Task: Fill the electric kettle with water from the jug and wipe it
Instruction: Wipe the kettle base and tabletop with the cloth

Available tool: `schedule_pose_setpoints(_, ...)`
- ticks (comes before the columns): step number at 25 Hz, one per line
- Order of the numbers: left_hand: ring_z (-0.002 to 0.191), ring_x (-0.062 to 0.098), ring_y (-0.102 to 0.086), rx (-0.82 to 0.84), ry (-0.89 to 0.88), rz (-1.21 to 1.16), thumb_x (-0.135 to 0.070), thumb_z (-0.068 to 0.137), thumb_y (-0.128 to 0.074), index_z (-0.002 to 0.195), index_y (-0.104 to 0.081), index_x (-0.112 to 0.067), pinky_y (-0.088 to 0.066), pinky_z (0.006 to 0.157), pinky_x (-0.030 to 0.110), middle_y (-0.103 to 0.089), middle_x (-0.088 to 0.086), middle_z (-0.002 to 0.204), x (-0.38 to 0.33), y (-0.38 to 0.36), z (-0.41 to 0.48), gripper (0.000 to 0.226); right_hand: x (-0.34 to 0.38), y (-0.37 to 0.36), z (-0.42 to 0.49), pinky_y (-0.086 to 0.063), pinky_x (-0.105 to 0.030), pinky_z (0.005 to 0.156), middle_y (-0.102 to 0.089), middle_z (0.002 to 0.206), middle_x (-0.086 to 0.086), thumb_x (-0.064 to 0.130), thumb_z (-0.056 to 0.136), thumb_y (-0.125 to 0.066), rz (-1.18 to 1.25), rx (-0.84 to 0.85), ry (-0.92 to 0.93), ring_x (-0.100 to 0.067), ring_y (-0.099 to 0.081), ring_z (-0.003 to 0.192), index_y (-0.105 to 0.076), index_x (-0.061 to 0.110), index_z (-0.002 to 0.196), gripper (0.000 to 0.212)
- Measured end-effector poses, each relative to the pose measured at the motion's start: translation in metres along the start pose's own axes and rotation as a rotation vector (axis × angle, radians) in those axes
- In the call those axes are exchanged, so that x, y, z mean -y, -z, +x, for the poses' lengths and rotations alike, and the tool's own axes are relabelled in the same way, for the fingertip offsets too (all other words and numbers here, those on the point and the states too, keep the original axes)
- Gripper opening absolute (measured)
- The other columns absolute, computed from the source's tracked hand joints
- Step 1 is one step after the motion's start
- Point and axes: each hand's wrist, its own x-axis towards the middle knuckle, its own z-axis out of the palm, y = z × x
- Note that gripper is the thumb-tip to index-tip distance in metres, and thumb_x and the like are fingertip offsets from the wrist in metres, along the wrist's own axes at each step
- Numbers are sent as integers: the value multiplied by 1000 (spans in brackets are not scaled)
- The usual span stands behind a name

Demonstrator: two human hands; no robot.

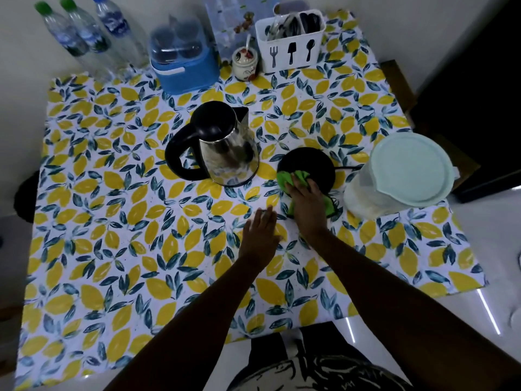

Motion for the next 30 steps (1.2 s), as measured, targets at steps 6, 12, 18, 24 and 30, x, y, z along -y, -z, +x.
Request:
schedule_pose_setpoints(6,150,26,3,12,7,-6,-38,98,-44,152,-10,-16,-15,120,51,0,1,164,1,-3,0,68,3,-8,-35,-42,-53,96,-46,149,-3,-1,71,-65,80,129,41,-39,-39,131,-53,18,133,66)
schedule_pose_setpoints(12,150,27,3,12,18,0,-48,94,-46,152,-10,-14,-12,119,51,1,3,163,-3,-1,1,76,-19,10,-25,-46,-54,97,-56,138,-15,-10,80,-50,162,-29,-326,-44,-40,132,-54,13,135,60)
schedule_pose_setpoints(18,150,29,2,12,12,22,-54,93,-43,151,-11,-14,-14,119,52,1,4,163,0,-8,1,78,-9,-8,-78,-43,-54,102,-48,146,-9,-2,72,-67,135,77,-189,-40,-37,136,-50,17,138,71)
schedule_pose_setpoints(24,150,28,3,19,1,10,-52,94,-43,152,-9,-14,-12,119,51,2,4,163,0,-6,0,78,-13,-1,-70,-34,-56,107,-50,143,-12,17,86,-47,95,64,-397,-42,-38,135,-49,16,138,52)
schedule_pose_setpoints(30,150,28,4,19,-57,-72,-35,101,-40,152,-10,-13,-10,122,48,2,5,163,0,-11,-25,64,-18,-2,-147,-33,-52,111,-44,149,-2,30,89,-40,21,221,47,-34,-30,140,-36,26,144,55)
